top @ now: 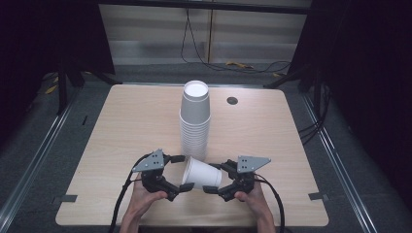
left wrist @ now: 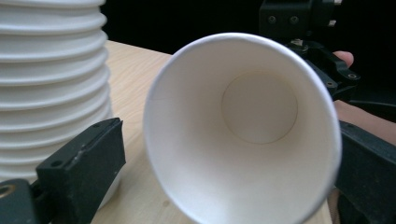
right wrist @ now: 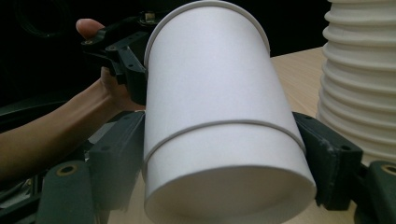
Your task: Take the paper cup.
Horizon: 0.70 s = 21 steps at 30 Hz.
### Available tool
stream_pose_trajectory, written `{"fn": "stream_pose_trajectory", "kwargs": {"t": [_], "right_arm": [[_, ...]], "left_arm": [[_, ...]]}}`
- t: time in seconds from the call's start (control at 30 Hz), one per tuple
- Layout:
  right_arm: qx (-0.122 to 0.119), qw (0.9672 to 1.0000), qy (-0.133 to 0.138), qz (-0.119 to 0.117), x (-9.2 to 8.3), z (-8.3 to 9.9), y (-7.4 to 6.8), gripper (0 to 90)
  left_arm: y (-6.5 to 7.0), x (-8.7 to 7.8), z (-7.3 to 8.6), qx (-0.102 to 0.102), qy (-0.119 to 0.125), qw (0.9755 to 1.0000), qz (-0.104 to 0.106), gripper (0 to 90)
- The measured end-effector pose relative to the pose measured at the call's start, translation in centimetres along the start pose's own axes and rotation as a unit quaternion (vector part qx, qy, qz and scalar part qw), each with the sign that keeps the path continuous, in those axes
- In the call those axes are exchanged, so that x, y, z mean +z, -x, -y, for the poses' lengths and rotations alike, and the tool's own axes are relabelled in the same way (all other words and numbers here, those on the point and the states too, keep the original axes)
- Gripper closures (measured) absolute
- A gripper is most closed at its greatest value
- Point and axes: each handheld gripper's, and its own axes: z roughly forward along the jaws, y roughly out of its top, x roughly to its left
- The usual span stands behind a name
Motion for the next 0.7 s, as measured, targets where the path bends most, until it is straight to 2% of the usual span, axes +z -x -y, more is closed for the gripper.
{"fn": "stream_pose_trajectory", "kwargs": {"t": [0.07,0.1,0.13,0.17,0.2,0.27,0.37,0.47,0.57,0.63,0.67,0.7], "right_arm": [[-0.002,1.0,0.002,-0.005,0.03,-0.06,-0.01,23.5],[-0.003,1.0,-0.001,-0.006,0.01,-0.1,-0.07,23.5],[-0.002,1.0,0.001,-0.007,0.03,-0.14,-0.11,23.5],[-0.001,1.0,0.002,-0.006,0.02,-0.16,-0.14,23.5],[-0.005,1.0,0.003,-0.004,0.0,-0.19,-0.15,23.5],[-0.006,1.0,0.003,-0.005,-0.02,-0.22,-0.12,23.5],[-0.006,1.0,0.003,-0.006,-0.05,-0.27,-0.16,23.5],[-0.003,1.0,0.001,-0.008,0.02,-0.3,-0.13,23.5],[-0.007,1.0,-0.001,-0.007,0.06,-0.34,-0.16,23.5],[-0.008,1.0,-0.001,-0.006,0.05,-0.39,-0.23,23.5],[-0.007,1.0,-0.001,-0.006,0.04,-0.39,-0.23,23.5],[-0.008,0.9999,0.0,-0.007,0.05,-0.39,-0.22,23.5]], "left_arm": [[-0.06,0.05,-0.08,-0.003,0.004,0.9999,0.012,1.7],[-0.04,0.06,-0.06,-0.001,0.011,0.9999,0.009,2.1],[-0.15,0.06,-0.06,-0.001,0.014,0.9997,0.021,2.7],[-0.04,0.09,-0.1,-0.002,0.012,0.9998,0.012,2.9],[-0.1,0.09,-0.1,0.001,0.012,0.9997,0.021,3.7],[0.03,0.17,-0.14,0.006,0.007,0.9999,0.013,4.0],[-0.04,0.44,-0.2,0.008,0.003,0.9996,0.026,3.8],[-0.07,0.71,-0.32,0.016,-0.012,0.9994,0.029,3.7],[-0.02,0.78,-0.36,0.014,-0.009,0.9995,0.029,5.1],[-0.14,0.83,-0.35,0.013,-0.008,0.9992,0.036,5.1],[-0.07,0.85,-0.34,0.012,-0.008,0.9994,0.031,5.2],[-0.14,0.87,-0.32,0.012,-0.008,0.9991,0.04,5.2]]}}
